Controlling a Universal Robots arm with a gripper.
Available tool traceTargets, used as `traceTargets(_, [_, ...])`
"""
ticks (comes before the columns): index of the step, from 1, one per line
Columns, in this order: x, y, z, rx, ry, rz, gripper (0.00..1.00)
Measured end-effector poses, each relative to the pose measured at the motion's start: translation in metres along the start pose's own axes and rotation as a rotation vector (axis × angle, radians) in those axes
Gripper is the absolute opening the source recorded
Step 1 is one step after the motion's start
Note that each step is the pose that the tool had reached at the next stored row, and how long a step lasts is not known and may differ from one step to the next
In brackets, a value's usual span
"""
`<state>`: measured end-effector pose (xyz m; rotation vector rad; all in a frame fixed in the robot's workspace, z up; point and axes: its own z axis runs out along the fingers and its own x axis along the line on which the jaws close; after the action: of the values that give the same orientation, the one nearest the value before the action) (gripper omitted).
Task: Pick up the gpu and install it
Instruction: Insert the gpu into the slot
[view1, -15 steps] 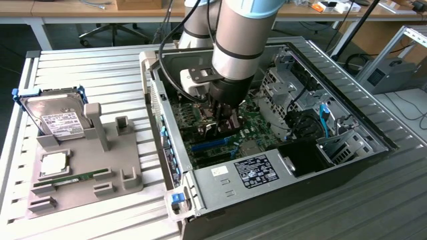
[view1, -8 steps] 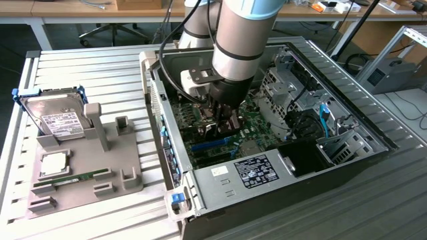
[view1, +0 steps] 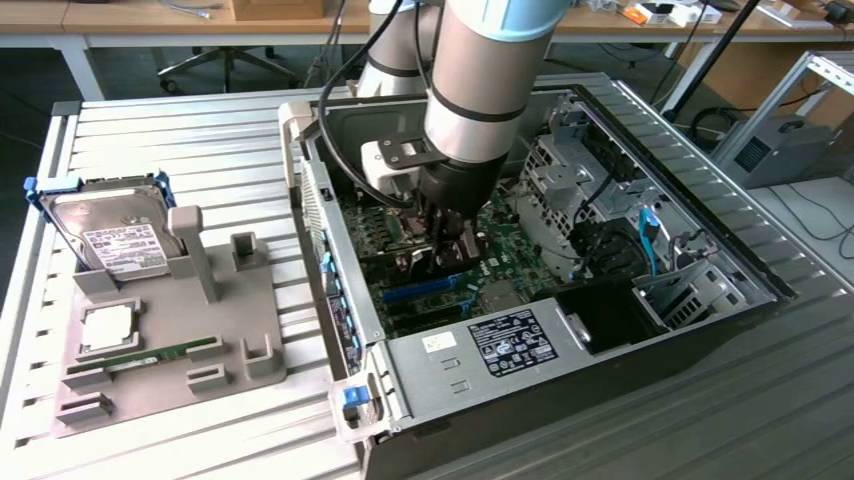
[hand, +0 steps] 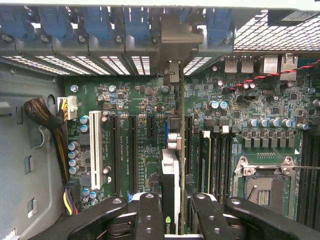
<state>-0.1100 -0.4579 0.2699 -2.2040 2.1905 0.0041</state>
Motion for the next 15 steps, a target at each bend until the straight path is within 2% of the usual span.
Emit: traceTargets(15, [0.0001,0.0014,0.0024,0.0,0.0003,0.0,0.27])
